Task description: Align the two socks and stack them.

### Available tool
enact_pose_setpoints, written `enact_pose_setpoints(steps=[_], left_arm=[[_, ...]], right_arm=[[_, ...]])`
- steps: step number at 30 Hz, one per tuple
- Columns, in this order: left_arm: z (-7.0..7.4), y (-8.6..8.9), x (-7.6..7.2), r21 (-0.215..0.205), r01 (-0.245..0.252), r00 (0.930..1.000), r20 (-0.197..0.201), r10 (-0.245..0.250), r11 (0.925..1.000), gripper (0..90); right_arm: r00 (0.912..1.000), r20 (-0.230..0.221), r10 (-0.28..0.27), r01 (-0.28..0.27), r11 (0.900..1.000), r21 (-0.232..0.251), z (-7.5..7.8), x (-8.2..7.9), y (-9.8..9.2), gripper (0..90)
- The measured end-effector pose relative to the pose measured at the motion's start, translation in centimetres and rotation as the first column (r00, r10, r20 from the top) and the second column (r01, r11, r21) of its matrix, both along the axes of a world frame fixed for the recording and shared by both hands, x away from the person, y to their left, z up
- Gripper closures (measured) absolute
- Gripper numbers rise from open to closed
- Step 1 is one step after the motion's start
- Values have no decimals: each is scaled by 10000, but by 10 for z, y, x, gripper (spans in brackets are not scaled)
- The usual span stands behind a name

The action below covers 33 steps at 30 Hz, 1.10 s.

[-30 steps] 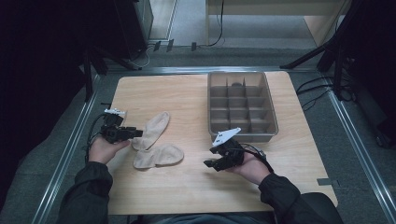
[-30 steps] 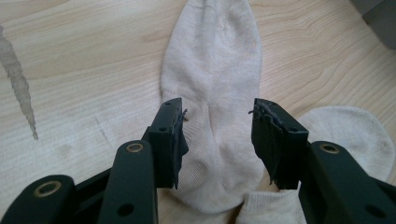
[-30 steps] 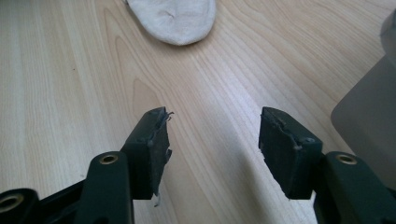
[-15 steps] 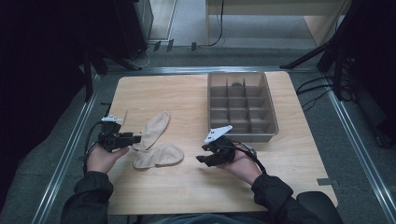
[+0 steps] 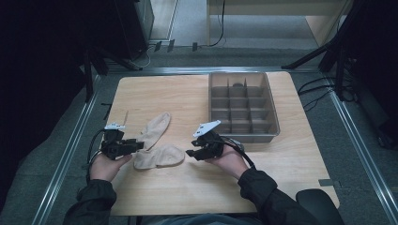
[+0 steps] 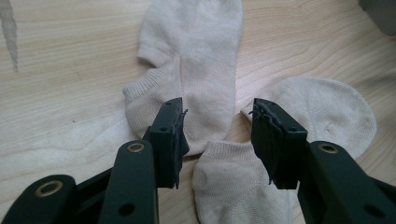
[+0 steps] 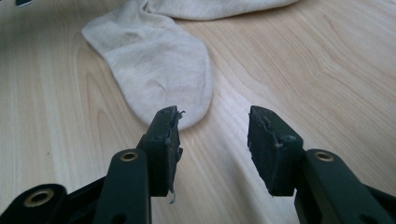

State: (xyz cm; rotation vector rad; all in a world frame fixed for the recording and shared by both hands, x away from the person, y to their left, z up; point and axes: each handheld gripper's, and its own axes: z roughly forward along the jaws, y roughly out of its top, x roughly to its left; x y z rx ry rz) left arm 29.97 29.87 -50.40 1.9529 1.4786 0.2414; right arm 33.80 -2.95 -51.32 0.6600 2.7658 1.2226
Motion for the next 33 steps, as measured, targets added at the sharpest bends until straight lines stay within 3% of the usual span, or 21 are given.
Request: enact_pose_setpoints(steps=[14, 23, 33], left_arm=[[-11, -2, 3, 127, -206, 9998, -51, 207, 9997, 531], [-15, 1, 3, 72, -353, 9994, 3, 353, 9993, 534], [-21, 1, 13, 101, -440, 9989, -131, 441, 9990, 536]], right_arm=[[9999, 18, 153, -153, 9998, -113, -5, 17, 36, 545], [9995, 323, -59, 57, 10000, 59, -9, 29, 59, 544], [9987, 362, -365, 358, 9992, 193, -12, 42, 81, 585]])
